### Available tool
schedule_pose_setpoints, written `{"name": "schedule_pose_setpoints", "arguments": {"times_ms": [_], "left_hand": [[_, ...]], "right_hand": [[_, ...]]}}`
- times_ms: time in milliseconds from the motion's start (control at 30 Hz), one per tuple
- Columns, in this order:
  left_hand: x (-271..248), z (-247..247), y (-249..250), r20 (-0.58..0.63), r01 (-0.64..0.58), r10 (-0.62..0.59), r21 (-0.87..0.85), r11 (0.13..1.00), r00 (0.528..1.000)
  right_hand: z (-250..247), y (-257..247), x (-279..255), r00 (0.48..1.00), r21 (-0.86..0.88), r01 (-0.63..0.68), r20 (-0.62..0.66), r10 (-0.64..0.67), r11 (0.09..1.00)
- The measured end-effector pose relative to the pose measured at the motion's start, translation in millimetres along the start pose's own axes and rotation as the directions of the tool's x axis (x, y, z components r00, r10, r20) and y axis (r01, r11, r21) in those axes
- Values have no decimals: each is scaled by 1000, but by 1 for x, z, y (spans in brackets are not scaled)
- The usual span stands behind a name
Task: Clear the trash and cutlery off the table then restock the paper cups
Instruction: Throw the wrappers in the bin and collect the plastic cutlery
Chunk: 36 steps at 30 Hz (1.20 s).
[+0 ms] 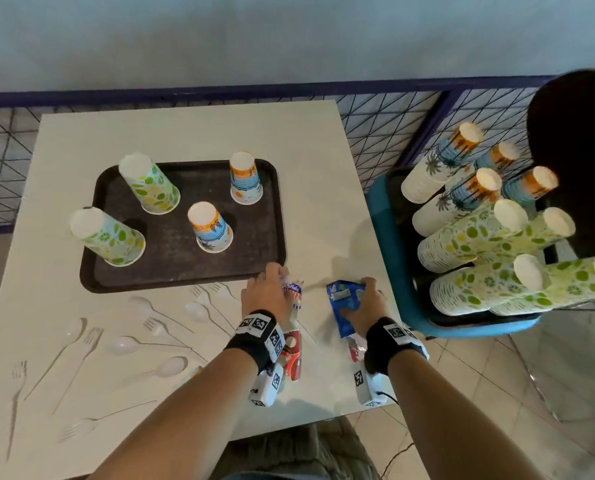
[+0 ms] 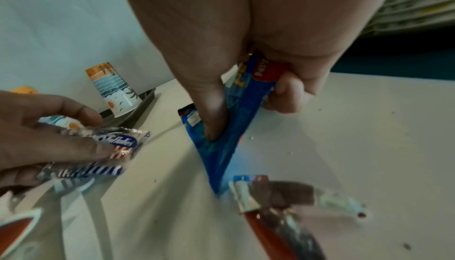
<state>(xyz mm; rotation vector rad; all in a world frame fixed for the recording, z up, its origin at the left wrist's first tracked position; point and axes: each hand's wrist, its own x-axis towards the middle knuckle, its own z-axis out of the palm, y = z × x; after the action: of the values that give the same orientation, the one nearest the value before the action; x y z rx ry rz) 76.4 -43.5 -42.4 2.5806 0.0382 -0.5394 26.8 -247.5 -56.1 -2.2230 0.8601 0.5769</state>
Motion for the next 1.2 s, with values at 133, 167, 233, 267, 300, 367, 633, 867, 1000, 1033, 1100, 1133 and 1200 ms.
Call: {"name": "schedule_pose_setpoints", "arguments": {"times_ms": [133,167,233,267,300,367,633,867,1000,1033,1100,1133,1200], "left_hand": [[-5,-22,3,4,-46,48,-258,965,999],[-6,-27,4,-15,-45,43,-305,951,999],[-10,-38,5,-60,-58,38,-384,921,997],[-11,-43,7,-76,-70,42,-404,912,996],[-12,-46,7,-81,-83,54,-414,906,995],[-17,-47,10,-59,-106,88,-442,891,994],[-56,-33,27,58,-56,145,-736,675,988],[-96,-21,26,52,27,17,-730,683,998],[-111,-14,8,-10,-12,7,-563,826,1000],[-114,-14,1,-13,18,-29,-517,856,999],[-116,-10,-15,-4,77,-85,-380,922,996],[-116,-9,-23,12,94,-94,-301,949,995],[-116,-6,-35,66,123,-114,-157,980,991]], "right_hand": [[-16,-2,-7,998,61,55,-44,-52,997],[-21,-5,-10,993,91,94,-76,-87,991],[-31,-15,-17,974,187,205,-133,-182,961],[-35,-23,-22,960,255,266,-157,-231,930],[-38,-30,-27,951,321,305,-153,-269,897],[-40,-42,-34,936,441,346,-104,-336,828],[-16,-52,-67,921,507,343,-14,-390,791],[-14,-37,-88,896,450,380,37,-442,808],[-19,-23,-87,889,437,340,140,-437,833],[-20,-14,-83,894,387,360,115,-432,849],[-22,9,-75,898,132,423,68,-434,896],[-24,21,-71,900,-31,433,64,-431,901],[-23,44,-65,907,-358,415,95,-410,836]]}}
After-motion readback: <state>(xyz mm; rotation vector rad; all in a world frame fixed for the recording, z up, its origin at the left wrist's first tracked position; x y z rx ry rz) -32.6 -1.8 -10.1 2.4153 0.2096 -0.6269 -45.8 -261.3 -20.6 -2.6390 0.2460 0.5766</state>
